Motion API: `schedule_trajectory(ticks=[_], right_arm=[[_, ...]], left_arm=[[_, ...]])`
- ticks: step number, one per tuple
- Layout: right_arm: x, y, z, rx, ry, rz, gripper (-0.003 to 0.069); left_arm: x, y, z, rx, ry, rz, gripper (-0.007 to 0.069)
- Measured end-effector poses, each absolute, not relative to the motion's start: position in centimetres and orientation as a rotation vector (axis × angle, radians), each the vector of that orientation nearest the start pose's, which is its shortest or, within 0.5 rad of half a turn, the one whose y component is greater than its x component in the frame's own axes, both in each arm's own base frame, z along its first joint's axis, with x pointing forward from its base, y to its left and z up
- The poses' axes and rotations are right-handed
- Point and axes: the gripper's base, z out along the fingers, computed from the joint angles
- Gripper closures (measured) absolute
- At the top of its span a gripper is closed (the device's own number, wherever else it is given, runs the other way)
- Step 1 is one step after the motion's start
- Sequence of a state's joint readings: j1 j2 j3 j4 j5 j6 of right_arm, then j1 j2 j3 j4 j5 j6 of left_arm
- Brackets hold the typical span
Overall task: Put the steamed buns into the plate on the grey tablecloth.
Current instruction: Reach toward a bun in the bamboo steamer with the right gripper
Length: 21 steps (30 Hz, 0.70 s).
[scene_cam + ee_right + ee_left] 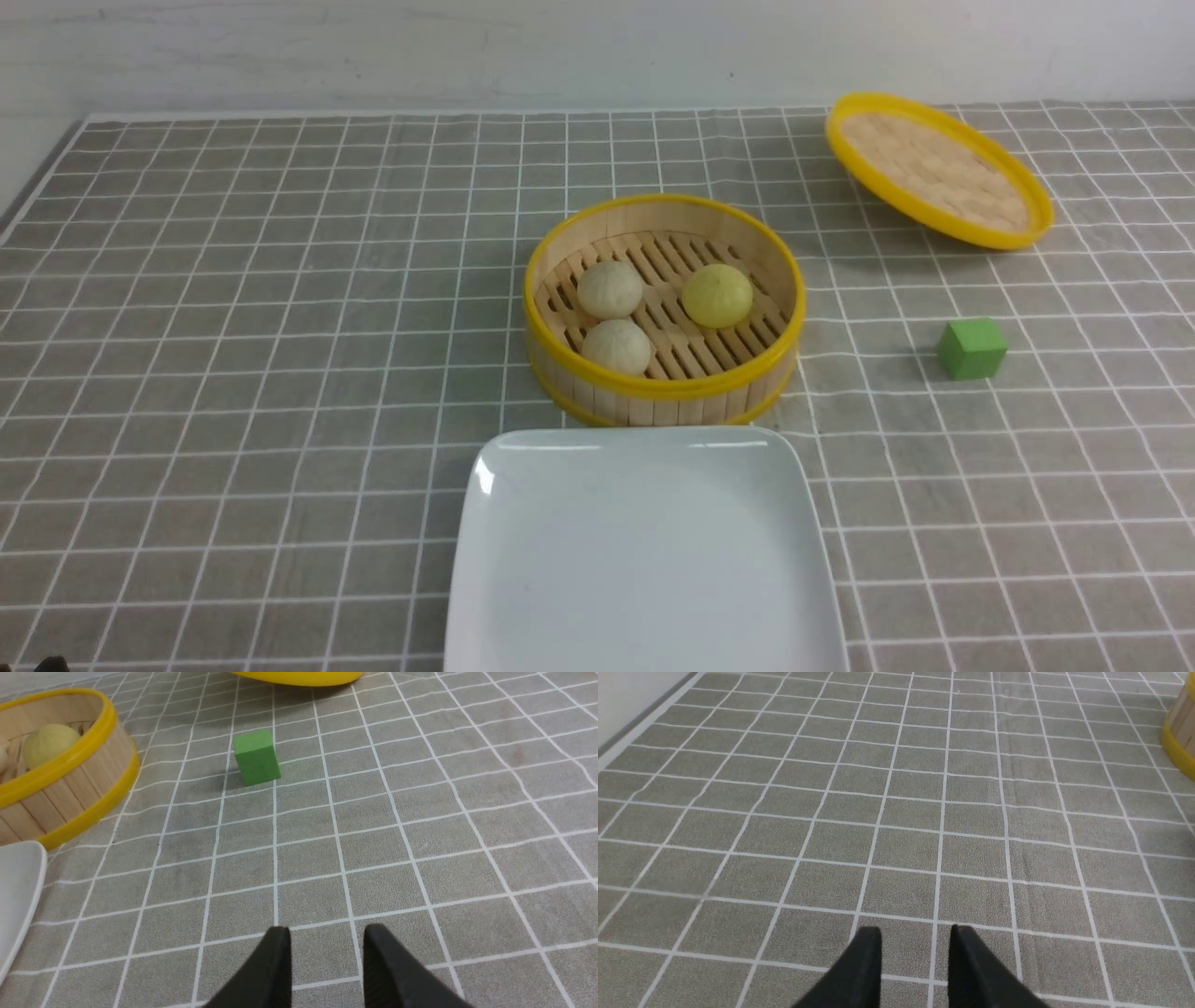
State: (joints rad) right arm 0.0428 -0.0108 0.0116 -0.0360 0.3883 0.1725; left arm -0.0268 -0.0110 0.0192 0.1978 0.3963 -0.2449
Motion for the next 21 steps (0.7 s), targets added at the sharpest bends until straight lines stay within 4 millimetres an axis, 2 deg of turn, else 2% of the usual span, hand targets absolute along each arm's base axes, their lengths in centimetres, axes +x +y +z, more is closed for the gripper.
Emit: schedule_trajectory(ticks=[11, 14, 15, 16, 17, 18, 19, 20, 21], right_arm=[[5.2, 0.1, 17.5, 0.1, 1.871, 0.113, 0.042], [5.2, 0.1, 17.5, 0.098, 1.871, 0.11, 0.042], [5.2, 0.1, 17.5, 0.104, 1.87, 0.116, 0.042], [5.2, 0.2, 17.5, 0.159, 1.865, 0.176, 0.042], [5.2, 0.3, 17.5, 0.182, 1.865, 0.203, 0.042], [5.2, 0.6, 17.5, 0.297, 1.855, 0.339, 0.042], [5.2, 0.8, 17.6, 0.376, 1.846, 0.427, 0.042], [5.2, 0.8, 17.6, 0.393, 1.844, 0.447, 0.042], [5.2, 1.2, 17.6, 0.516, 1.824, 0.593, 0.042]], left_arm=[[5.2, 0.6, 17.2, -0.085, 1.878, 0.01, 0.0384], [5.2, 0.5, 17.3, -0.132, 1.87, -0.039, 0.0384], [5.3, 0.3, 17.3, -0.189, 1.858, -0.104, 0.0384], [5.3, -0.1, 17.4, -0.366, 1.818, -0.309, 0.0384], [5.3, -0.1, 17.4, -0.386, 1.809, -0.332, 0.0384], [5.4, -0.5, 17.6, -0.587, 1.755, -0.556, 0.0384], [5.4, -0.7, 17.7, -0.71, 1.713, -0.69, 0.0384], [5.4, -0.8, 17.8, -0.734, 1.704, -0.715, 0.0384], [5.4, -1.0, 17.9, -0.863, 1.651, -0.855, 0.0384]])
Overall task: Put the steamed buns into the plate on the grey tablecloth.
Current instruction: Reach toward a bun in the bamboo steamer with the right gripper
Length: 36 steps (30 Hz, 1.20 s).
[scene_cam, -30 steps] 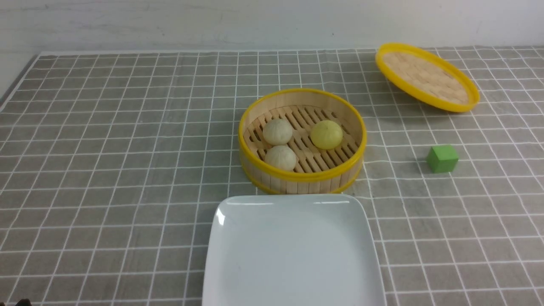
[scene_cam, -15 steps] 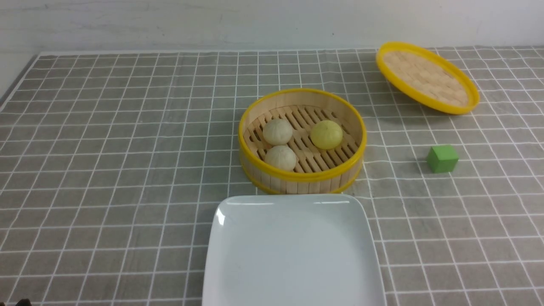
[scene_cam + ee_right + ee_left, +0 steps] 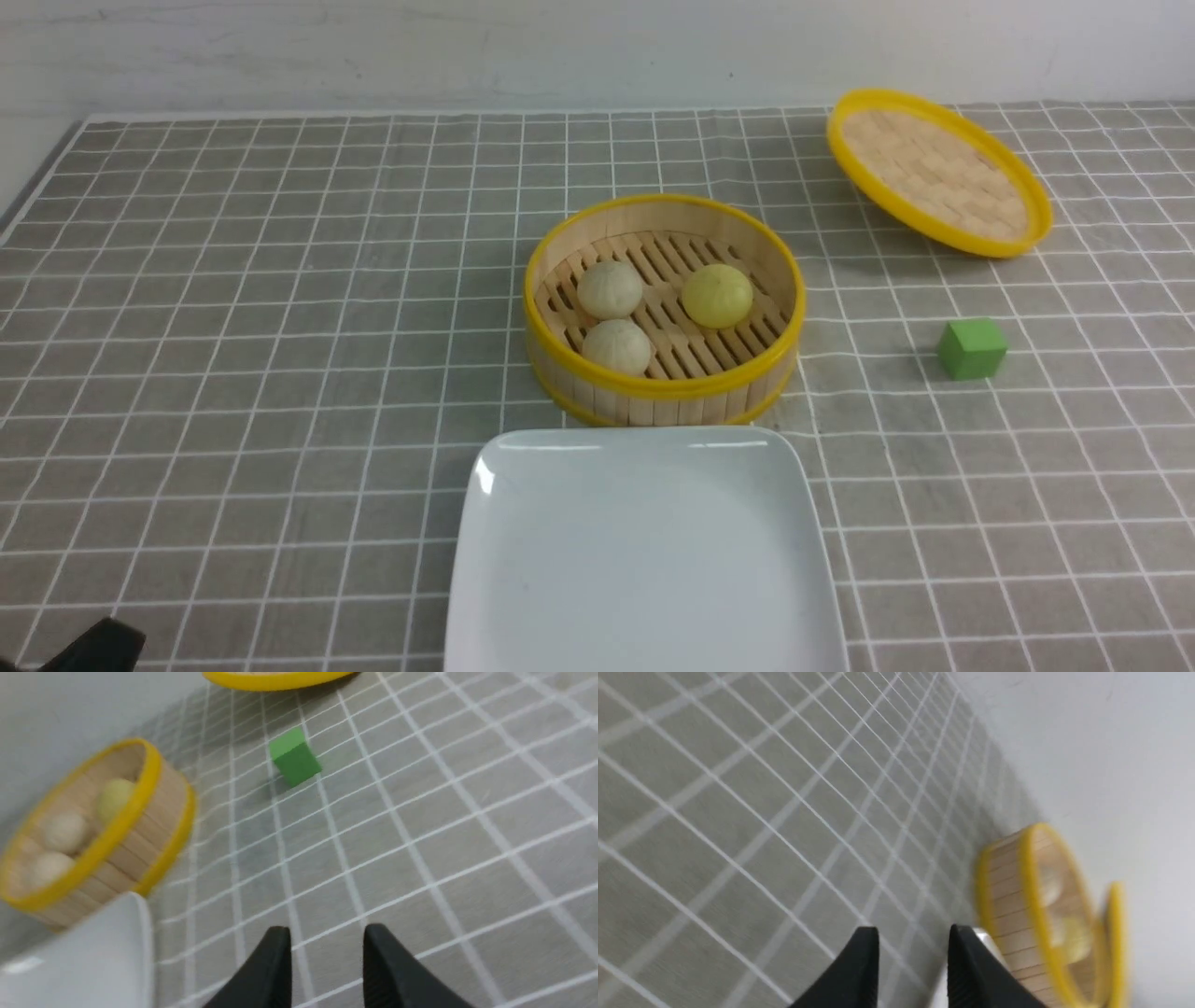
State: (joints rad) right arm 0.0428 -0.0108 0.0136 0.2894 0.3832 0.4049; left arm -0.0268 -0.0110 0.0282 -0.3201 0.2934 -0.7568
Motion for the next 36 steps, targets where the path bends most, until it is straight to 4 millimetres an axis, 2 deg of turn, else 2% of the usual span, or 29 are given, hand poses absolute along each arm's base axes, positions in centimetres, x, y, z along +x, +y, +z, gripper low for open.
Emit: schedule_trajectory(ticks=[1, 4, 10, 13, 14, 15, 17, 18, 20, 22, 23, 24, 25, 26, 29, 32, 33, 34, 36], right_arm=[[5.1, 1.4, 17.6, 0.58, 1.815, 0.664, 0.042], [5.1, 1.7, 17.6, 0.711, 1.784, 0.824, 0.042], [5.3, 1.8, 18.0, 0.775, 1.705, 0.911, 0.042], [5.2, 1.4, 21.1, 0.662, 1.584, 0.855, 0.0435], [5.0, 1.3, 22.9, 0.599, 1.546, 0.816, 0.0451], [5.0, 1.2, 24.6, 0.528, 1.534, 0.749, 0.0483], [5.1, 1.1, 28.0, 0.393, 1.548, 0.614, 0.055], [5.4, 1.2, 29.0, 0.343, 1.587, 0.554, 0.0582], [7.3, 1.3, 30.6, 0.26, 1.8, 0.424, 0.0662], [8.9, 1.5, 30.8, 0.258, 2.051, 0.378, 0.0671], [10.0, 1.5, 30.8, 0.269, 2.17, 0.359, 0.0672], [10.2, 1.6, 30.5, 0.275, 2.204, 0.355, 0.0671], [11.5, 1.7, 30.4, 0.287, 2.377, 0.334, 0.0671], [12.9, 1.8, 30.1, 0.29, 2.478, 0.323, 0.0671], [16.2, 2.4, 30.5, 0.202, 2.59, 0.346, 0.0667], [20.6, 3.7, 30.8, 0.043, 2.631, 0.488, 0.0646], [20.8, 3.9, 30.6, 0.049, 2.641, 0.502, 0.0644], [23.1, 4.8, 30.8, -0.061, 2.634, 0.569, 0.0615], [25.6, 6.2, 30.7, -0.171, 2.629, 0.635, 0.0565]], left_arm=[[5.4, -1.1, 18.0, -0.951, 1.613, -0.948, 0.0384], [5.4, -1.2, 18.1, -1.085, 1.546, -1.086, 0.0384], [5.5, -1.1, 18.6, -1.122, 1.46, -1.15, 0.0389], [5.3, -1.1, 20.8, -1.008, 1.44, -1.116, 0.044], [5.1, -1.1, 21.9, -0.937, 1.445, -1.08, 0.0461], [4.6, -1.2, 23.8, -0.843, 1.446, -1.034, 0.0499], [4.2, -1.3, 26.2, -0.716, 1.503, -0.932, 0.0557], [4.3, -1.4, 27.4, -0.673, 1.555, -0.884, 0.0582], [5.2, -1.8, 28.4, -0.61, 1.832, -0.743, 0.0622], [6.3, -2.1, 28.2, -0.59, 2.092, -0.641, 0.0622], [6.9, -2.1, 28.0, -0.584, 2.177, -0.608, 0.0622], [6.9, -2.1, 28.0, -0.582, 2.211, -0.599, 0.0622], [7.7, -2.2, 27.7, -0.558, 2.35, -0.547, 0.0622], [8.3, -2.2, 27.6, -0.539, 2.423, -0.52, 0.0622], [10.2, -2.3, 27.5, -0.481, 2.544, -0.472, 0.0622], [12.0, -2.3, 27.2, -0.431, 2.606, -0.445, 0.0622], [12.1, -2.3, 27.2, -0.433, 2.609, -0.445, 0.0622], [12.6, -2.4, 26.9, -0.42, 2.63, -0.441, 0.0619], [13.0, -2.4, 26.6, -0.415, 2.646, -0.439, 0.0611]])
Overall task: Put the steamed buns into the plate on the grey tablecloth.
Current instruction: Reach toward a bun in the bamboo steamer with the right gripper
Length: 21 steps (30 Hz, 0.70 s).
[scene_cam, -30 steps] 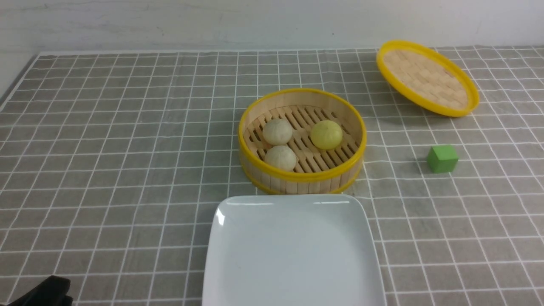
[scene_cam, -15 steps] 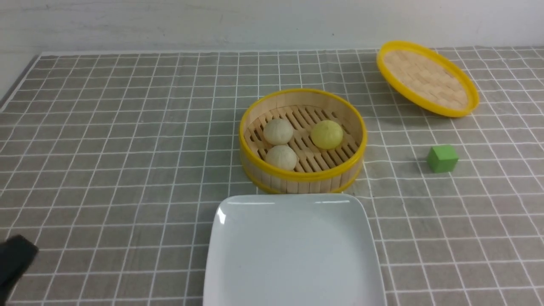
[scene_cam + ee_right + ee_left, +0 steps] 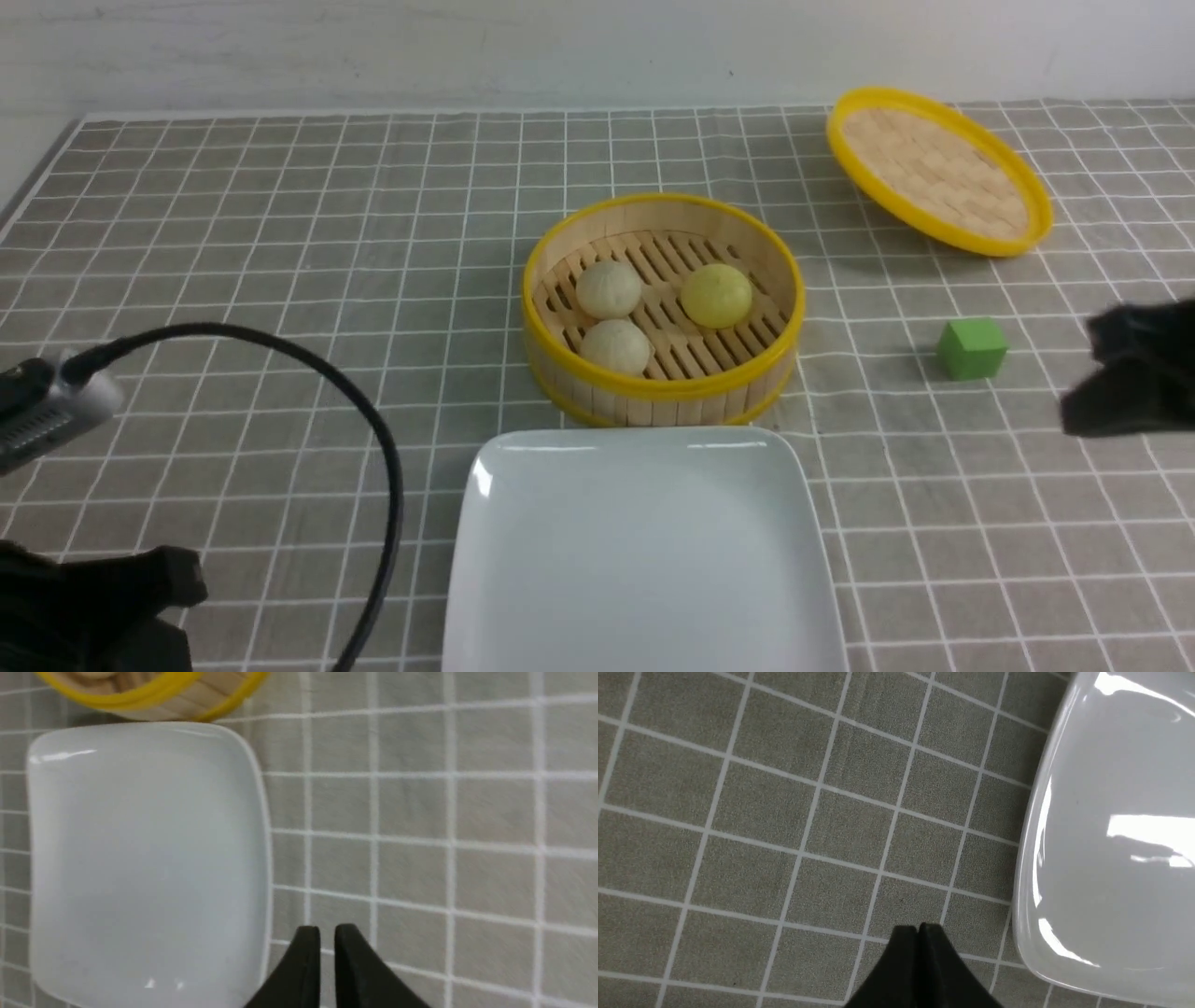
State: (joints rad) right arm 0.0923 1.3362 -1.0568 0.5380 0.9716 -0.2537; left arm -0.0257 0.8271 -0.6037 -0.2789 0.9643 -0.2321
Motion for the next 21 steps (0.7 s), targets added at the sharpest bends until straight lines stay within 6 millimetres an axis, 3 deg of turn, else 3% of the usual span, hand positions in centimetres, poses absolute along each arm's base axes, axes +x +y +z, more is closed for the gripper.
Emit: schedule_trajectory(ticks=[7, 9, 10, 16, 18, 19, 21], right_arm=[[34.3, 13.4, 29.7, -0.512, 2.605, 0.663, 0.0316], [35.9, 14.5, 29.7, -0.556, 2.583, 0.635, 0.0286], [37.7, 15.6, 29.1, -0.59, 2.578, 0.598, 0.0265], [43.8, 18.8, 25.3, -0.655, 2.581, 0.406, 0.0247], [45.3, 19.6, 23.3, -0.68, 2.594, 0.357, 0.0257], [45.5, 19.7, 23.4, -0.68, 2.588, 0.354, 0.0259], [46.6, 20.5, 21.4, -0.713, 2.609, 0.325, 0.0309]], left_arm=[[13.2, -2.4, 26.6, -0.407, 2.643, -0.435, 0.0578], [13.2, -2.4, 26.6, -0.407, 2.642, -0.435, 0.0571], [13.2, -2.4, 26.6, -0.407, 2.641, -0.435, 0.0568], [13.3, -2.4, 26.6, -0.416, 2.638, -0.437, 0.0552], [13.3, -2.4, 26.6, -0.418, 2.637, -0.438, 0.0551], [13.3, -2.4, 26.6, -0.418, 2.637, -0.438, 0.0551], [13.3, -2.4, 26.6, -0.418, 2.636, -0.438, 0.0549]])
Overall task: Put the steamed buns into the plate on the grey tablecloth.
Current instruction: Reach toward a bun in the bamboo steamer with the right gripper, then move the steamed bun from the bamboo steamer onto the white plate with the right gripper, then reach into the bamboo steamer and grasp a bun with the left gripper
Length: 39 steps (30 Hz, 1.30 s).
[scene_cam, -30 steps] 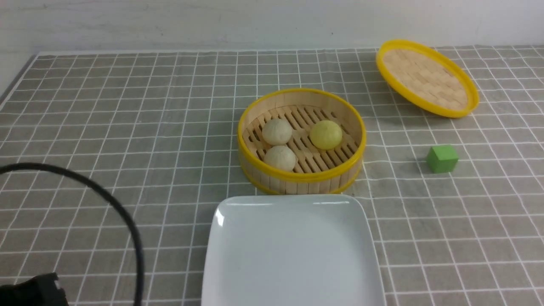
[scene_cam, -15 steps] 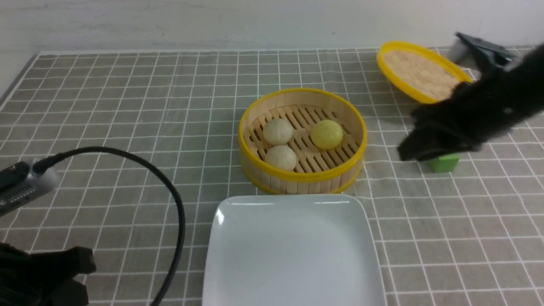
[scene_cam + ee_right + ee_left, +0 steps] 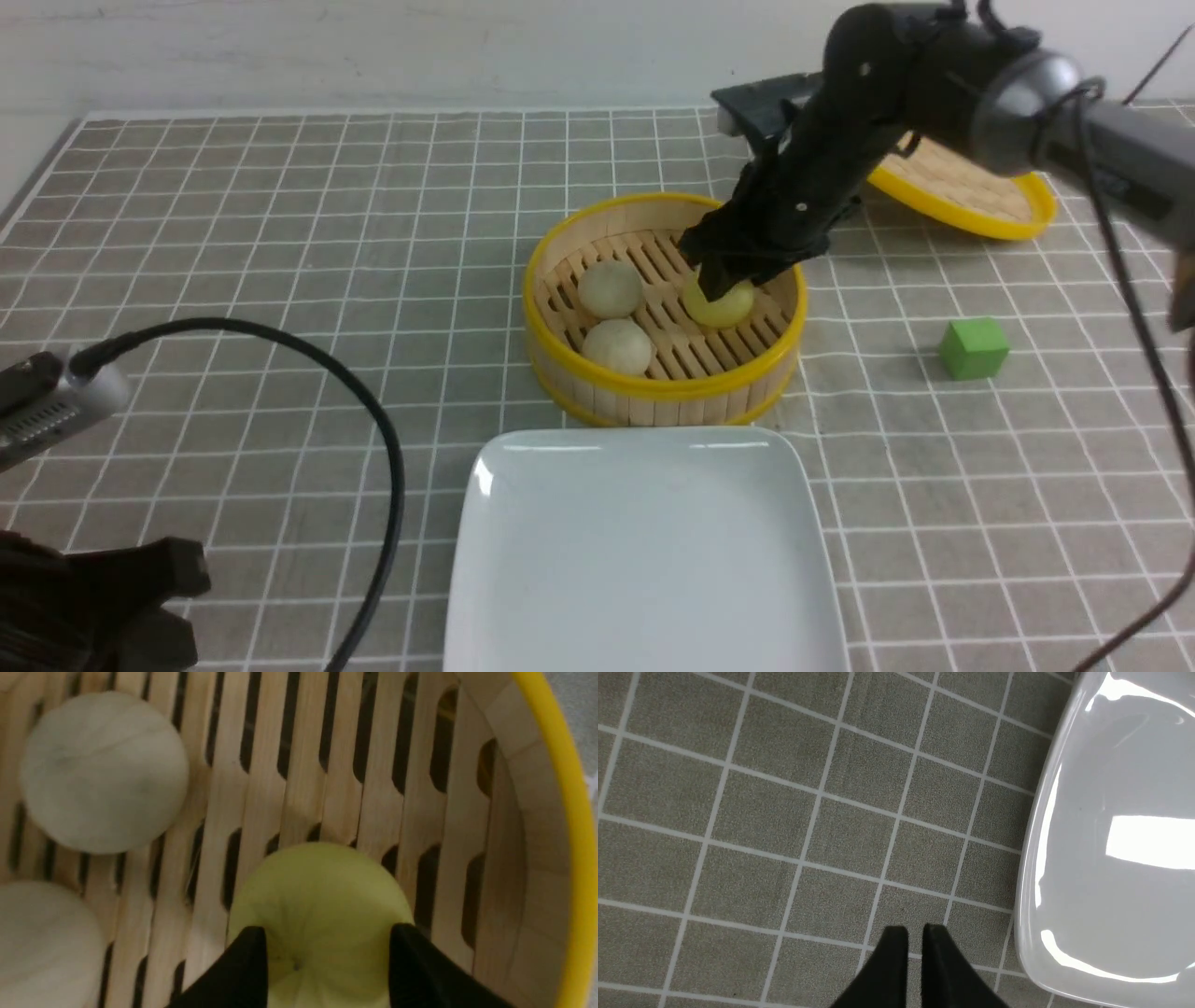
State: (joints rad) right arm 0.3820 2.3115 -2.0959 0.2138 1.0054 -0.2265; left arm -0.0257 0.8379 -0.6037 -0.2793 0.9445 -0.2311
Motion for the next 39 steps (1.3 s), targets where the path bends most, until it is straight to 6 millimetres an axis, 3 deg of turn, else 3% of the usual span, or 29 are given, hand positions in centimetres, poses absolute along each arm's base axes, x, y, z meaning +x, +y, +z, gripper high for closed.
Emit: schedule_trajectory(ticks=[1, 2, 5, 6, 7, 9, 10, 12, 13, 14, 16, 18, 22, 26, 27, 30, 35, 38, 39], right_arm=[[46.8, 20.6, 21.2, -0.716, 2.612, 0.323, 0.0323], [47.1, 20.8, 21.0, -0.733, 2.62, 0.311, 0.0422], [46.9, 20.7, 22.8, -0.756, 2.628, 0.31, 0.0588], [46.8, 20.7, 22.8, -0.759, 2.633, 0.31, 0.0607], [46.3, 20.5, 24.2, -0.774, 2.644, 0.313, 0.0642], [45.7, 20.3, 25.7, -0.78, 2.643, 0.319, 0.0646], [44.8, 20.1, 28.0, -0.742, 2.623, 0.346, 0.0646], [43.5, 19.7, 30.3, -0.696, 2.609, 0.379, 0.0646], [41.9, 19.4, 31.9, -0.665, 2.607, 0.402, 0.0646], [41.6, 19.3, 32.1, -0.66, 2.608, 0.405, 0.0646], [38.8, 19.1, 33.6, -0.645, 2.626, 0.439, 0.0646], [35.2, 19.2, 32.9, -0.659, 2.713, 0.464, 0.0644], [29.8, 20.5, 28.4, -0.758, 2.902, 0.458, 0.0616], [28.2, 22.1, 23.9, -0.77, 2.875, 0.449, 0.052], [28.2, 22.3, 23.7, -0.773, 2.871, 0.448, 0.0505], [28.6, 22.9, 21.7, -0.744, 2.823, 0.441, 0.0355], [29.2, 22.6, 22.7, -0.775, 2.806, 0.396, 0.0215], [29.4, 21.3, 26.0, -0.821, 2.79, 0.351, 0.026], [29.4, 21.2, 26.3, -0.821, 2.79, 0.349, 0.0267]], left_arm=[[13.3, -2.4, 26.6, -0.418, 2.636, -0.438, 0.0547], [13.3, -2.4, 26.6, -0.418, 2.636, -0.438, 0.0543], [13.3, -2.4, 26.6, -0.419, 2.636, -0.438, 0.0537], [13.3, -2.4, 26.6, -0.419, 2.636, -0.438, 0.0537], [13.3, -2.4, 26.6, -0.42, 2.636, -0.438, 0.0535], [13.3, -2.4, 26.6, -0.421, 2.636, -0.437, 0.0534], [13.3, -2.4, 26.6, -0.421, 2.635, -0.437, 0.0533], [13.3, -2.4, 26.6, -0.421, 2.636, -0.437, 0.0531], [13.3, -2.4, 26.6, -0.42, 2.636, -0.436, 0.0527], [13.3, -2.4, 26.6, -0.42, 2.636, -0.436, 0.0527], [13.3, -2.4, 26.6, -0.42, 2.636, -0.436, 0.0524], [13.3, -2.4, 26.6, -0.42, 2.637, -0.436, 0.0519], [13.3, -2.3, 26.6, -0.419, 2.632, -0.433, 0.0517], [13.3, -2.3, 26.6, -0.419, 2.632, -0.433, 0.0512], [13.3, -2.3, 26.6, -0.419, 2.632, -0.433, 0.0511], [13.3, -2.3, 26.6, -0.415, 2.633, -0.422, 0.0498], [13.7, -2.0, 27.6, -0.387, 2.603, -0.375, 0.0464], [14.6, -1.9, 29.7, -0.38, 2.548, -0.367, 0.041], [14.6, -1.9, 29.9, -0.379, 2.541, -0.368, 0.0405]])
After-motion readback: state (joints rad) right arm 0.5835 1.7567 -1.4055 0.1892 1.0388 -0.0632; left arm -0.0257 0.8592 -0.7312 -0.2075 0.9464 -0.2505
